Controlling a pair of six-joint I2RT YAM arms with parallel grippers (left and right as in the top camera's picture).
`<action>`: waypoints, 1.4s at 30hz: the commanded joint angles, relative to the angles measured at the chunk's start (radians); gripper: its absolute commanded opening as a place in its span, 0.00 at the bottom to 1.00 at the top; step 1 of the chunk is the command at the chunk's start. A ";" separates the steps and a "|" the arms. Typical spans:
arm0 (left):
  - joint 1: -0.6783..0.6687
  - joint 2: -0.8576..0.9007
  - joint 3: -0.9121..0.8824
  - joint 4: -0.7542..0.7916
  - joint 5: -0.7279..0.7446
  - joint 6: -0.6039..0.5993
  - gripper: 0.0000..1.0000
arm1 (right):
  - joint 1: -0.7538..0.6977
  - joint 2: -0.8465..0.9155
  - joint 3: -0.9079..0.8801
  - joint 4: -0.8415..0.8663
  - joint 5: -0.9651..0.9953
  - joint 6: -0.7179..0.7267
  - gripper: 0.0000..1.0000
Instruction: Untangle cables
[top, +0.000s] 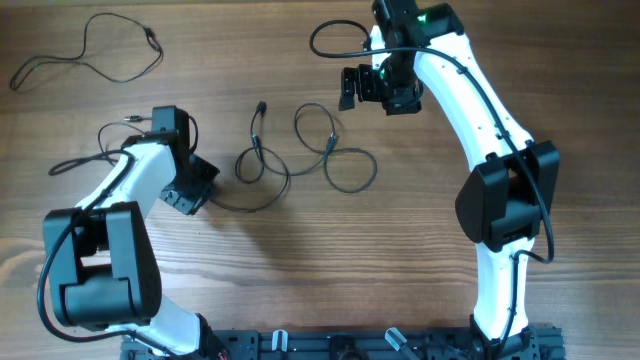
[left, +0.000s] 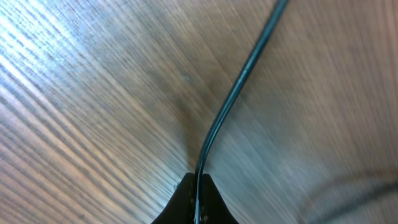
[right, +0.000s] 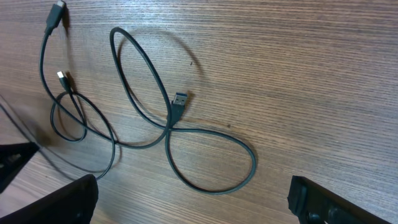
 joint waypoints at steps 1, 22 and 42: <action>-0.006 -0.115 0.183 -0.067 0.049 0.085 0.04 | 0.007 0.014 0.003 -0.002 0.006 0.002 1.00; -0.006 -0.645 0.417 0.490 0.325 -0.121 0.04 | 0.008 0.014 0.003 -0.009 -0.021 0.004 1.00; -0.141 0.144 0.417 0.200 0.099 -0.452 0.97 | 0.008 0.014 0.003 -0.029 -0.098 0.000 1.00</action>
